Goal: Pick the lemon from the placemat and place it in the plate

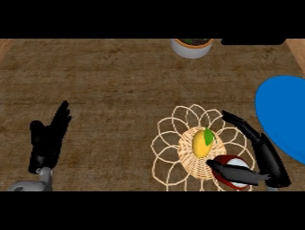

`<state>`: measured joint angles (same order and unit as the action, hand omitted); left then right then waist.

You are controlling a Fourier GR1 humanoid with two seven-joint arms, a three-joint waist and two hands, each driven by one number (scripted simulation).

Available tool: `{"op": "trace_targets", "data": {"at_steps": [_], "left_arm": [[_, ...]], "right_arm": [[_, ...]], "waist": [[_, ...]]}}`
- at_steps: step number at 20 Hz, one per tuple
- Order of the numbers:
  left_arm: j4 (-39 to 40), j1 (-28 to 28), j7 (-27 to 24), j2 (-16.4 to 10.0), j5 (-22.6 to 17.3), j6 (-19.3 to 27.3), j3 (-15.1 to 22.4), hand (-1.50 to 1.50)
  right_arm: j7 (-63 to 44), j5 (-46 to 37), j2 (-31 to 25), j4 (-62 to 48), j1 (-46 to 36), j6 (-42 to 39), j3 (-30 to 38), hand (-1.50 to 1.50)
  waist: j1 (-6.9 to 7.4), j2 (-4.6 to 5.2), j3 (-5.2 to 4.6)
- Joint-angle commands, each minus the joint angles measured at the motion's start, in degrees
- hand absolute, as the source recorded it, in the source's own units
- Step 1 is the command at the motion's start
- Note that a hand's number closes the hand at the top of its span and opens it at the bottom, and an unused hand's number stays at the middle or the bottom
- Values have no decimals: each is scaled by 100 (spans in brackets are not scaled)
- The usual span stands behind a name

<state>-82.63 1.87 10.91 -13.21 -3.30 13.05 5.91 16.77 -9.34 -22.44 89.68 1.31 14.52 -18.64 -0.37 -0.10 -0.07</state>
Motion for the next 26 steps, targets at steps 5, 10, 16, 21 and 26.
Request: {"op": "trace_targets", "data": {"at_steps": [5,10,16,21,26], "left_arm": [[213,101,-53,169,128,68,54,0],[38,246,165,68,198,50,21,0],[-173,-236,-88,-8,127,-177,-18,0],[35,118,115,485,472,130,122,0],[-295,-106,234,463,468,-70,-28,0]], "right_arm": [[-2137,-1603,-872,547,-607,-362,-390,-150],[-3410,-1533,-995,898,-979,-1652,-793,-150],[-4283,-1292,-613,382,-1719,-2750,-893,-150],[-4301,-1523,-331,339,-1594,-3183,-527,-150],[-4156,-2165,233,51,-1458,-3232,-558,-150]], "waist": [[30,9,-9],[63,14,-4],[129,14,3],[44,9,6],[53,9,7]]}}
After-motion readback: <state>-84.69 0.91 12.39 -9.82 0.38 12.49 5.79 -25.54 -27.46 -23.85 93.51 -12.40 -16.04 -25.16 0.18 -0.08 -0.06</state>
